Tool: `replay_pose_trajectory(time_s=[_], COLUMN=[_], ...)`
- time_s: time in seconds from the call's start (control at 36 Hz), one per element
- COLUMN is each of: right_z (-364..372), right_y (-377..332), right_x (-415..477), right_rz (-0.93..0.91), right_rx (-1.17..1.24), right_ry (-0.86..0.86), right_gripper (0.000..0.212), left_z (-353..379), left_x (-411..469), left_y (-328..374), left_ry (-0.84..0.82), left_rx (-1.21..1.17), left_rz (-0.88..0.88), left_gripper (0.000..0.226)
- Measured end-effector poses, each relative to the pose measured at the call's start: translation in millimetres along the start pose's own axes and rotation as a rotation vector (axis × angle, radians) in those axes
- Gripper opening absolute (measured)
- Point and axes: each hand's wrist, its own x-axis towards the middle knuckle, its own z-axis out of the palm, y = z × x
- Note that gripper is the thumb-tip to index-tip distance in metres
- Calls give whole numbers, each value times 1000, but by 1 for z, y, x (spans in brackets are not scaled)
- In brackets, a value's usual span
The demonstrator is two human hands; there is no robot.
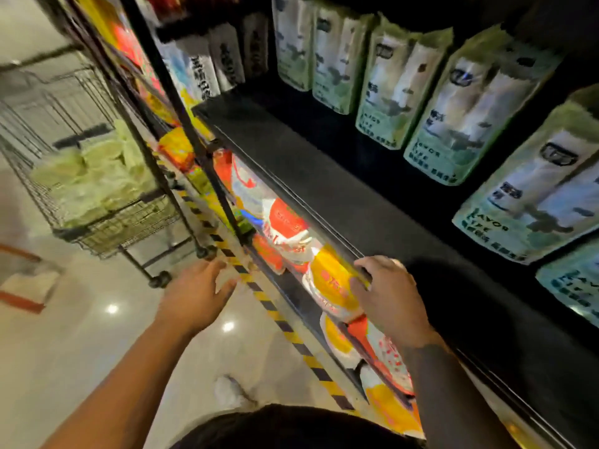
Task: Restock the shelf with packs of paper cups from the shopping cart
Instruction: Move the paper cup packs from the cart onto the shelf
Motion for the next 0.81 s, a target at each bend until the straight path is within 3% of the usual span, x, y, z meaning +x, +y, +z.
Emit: replay_pose_trajectory(time_s=[0.11, 0.36, 0.53, 0.81], right_z=[22, 82, 124, 159], right_y=[-56, -197, -273, -348], right_x=[23, 81, 117, 169], right_rz=[-65, -202, -271, -360], right_rx=[-40, -179, -188, -192], right_ry=[-65, -240, -353, -494], right_gripper=[32, 41, 59, 58], left_z=[-8, -44, -53, -49], left_x=[2, 26, 28, 51], left_y=[-56, -193, -274, -349], left_ry=[14, 176, 177, 133], left_rx=[-63, -180, -222, -249], left_rz=[-83, -201, -308, -460], left_gripper=[45, 39, 40, 45])
